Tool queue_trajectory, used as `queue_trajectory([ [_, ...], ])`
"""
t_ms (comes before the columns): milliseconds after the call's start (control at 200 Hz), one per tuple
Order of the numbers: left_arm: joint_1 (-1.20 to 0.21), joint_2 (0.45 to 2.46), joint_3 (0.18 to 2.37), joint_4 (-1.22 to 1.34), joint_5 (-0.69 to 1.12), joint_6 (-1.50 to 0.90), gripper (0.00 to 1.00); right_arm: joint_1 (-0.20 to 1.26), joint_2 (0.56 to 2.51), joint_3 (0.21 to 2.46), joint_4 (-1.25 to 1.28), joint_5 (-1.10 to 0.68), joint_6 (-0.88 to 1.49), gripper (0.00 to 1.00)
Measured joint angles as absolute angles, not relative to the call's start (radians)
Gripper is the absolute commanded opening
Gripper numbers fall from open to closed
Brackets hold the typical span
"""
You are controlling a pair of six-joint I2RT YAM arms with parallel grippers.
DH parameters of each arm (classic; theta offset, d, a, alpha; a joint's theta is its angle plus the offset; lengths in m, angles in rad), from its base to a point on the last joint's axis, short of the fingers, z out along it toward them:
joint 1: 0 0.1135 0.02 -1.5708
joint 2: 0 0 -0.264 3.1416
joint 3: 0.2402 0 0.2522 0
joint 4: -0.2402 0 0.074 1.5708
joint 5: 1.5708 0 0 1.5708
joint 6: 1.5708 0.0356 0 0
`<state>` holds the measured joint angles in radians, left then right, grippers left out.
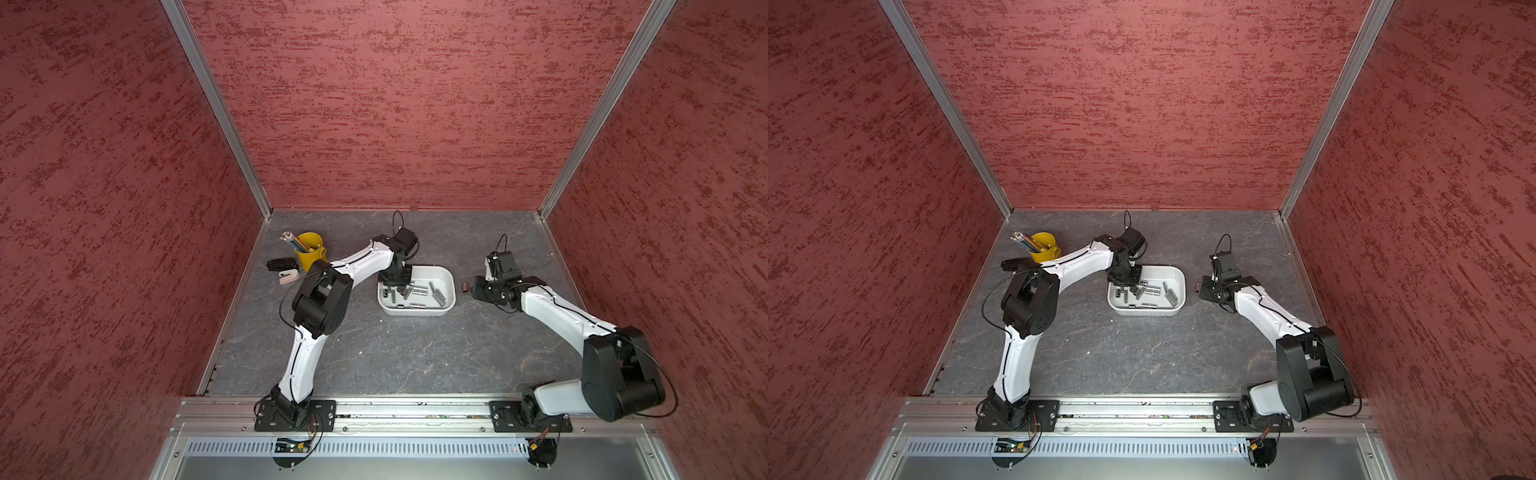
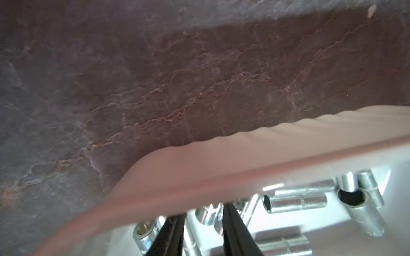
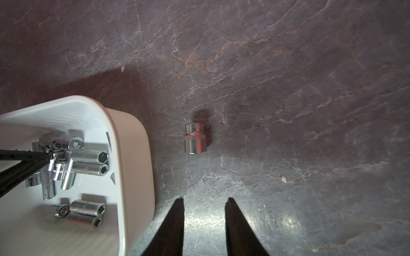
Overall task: Take out the socket from the storage box
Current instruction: Pick up the socket head from the storage box.
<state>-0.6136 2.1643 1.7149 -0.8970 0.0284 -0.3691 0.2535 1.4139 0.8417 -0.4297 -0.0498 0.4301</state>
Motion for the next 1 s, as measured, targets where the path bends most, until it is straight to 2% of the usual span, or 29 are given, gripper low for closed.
queue_trajectory([
  [997, -0.618, 2.192, 1.684, -0.837, -0.028, -0.393, 0.26, 0.254, 1.444, 0.844, -0.43, -0.068, 0.429, 0.33],
])
